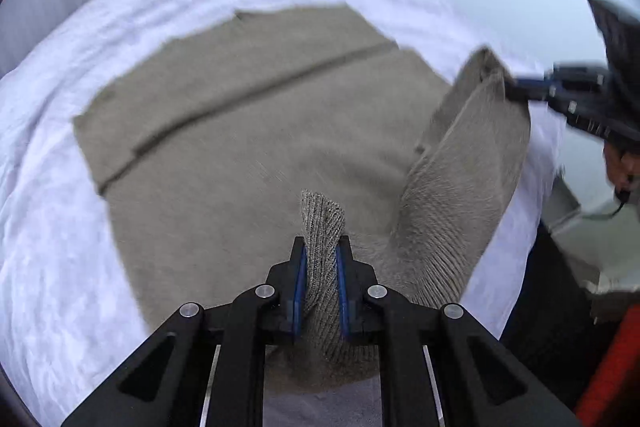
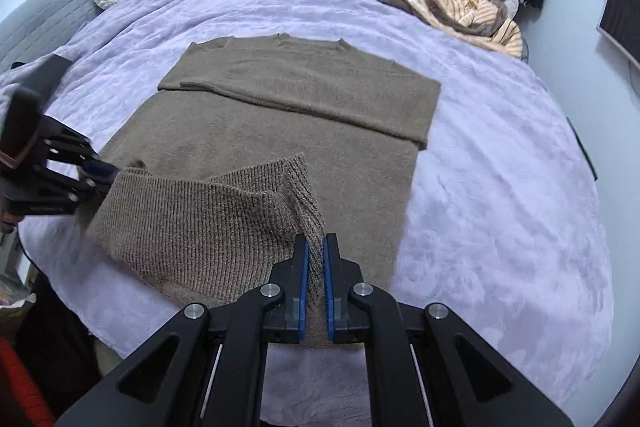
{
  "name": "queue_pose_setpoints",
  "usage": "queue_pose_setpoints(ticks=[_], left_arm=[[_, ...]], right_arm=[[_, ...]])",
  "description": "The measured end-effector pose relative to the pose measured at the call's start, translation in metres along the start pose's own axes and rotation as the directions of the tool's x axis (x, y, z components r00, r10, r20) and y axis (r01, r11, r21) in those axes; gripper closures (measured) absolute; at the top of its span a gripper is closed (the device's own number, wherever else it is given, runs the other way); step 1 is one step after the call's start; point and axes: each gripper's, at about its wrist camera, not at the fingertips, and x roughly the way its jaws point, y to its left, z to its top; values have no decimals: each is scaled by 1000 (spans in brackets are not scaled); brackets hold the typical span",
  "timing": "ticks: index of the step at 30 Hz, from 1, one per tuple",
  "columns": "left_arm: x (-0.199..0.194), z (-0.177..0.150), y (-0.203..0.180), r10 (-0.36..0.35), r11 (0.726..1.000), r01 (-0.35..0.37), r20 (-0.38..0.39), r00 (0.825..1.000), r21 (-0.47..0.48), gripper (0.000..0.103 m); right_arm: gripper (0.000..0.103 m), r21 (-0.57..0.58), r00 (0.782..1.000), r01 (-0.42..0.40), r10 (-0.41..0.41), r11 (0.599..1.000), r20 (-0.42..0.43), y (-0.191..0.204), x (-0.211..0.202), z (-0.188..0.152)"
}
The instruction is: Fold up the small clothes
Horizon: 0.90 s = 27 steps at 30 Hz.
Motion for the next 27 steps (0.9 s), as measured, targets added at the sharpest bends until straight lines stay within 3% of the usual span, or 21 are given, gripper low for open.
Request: queue_pose_setpoints(ticks=[3,6,12,18,23,27], left_arm=[[-32,15,25,62,994,-51,117,991,-94,89],[-52,34,52,122,982,-87,213,969,-167,89],[-38,94,99,231,960,-169,292,928,-222,88],[27,148,157,286,938,-214,259,923,-272,88],[94,167,196,311,919,-250,170,935,-306,88],[132,160,214,317,903,-263,111,942,-339,88]], right_arm=[[96,-2,998,43,-42,999,52,-6,-1,20],[96,1,991,78,-78,997,106,-16,4,53],[96,-11,973,141,-137,990,188,-37,45,135],[96,32,978,153,-156,988,136,-60,134,196],[96,79,989,141,-145,987,43,-74,209,208],[96,118,993,122,-120,986,-24,-83,252,202]])
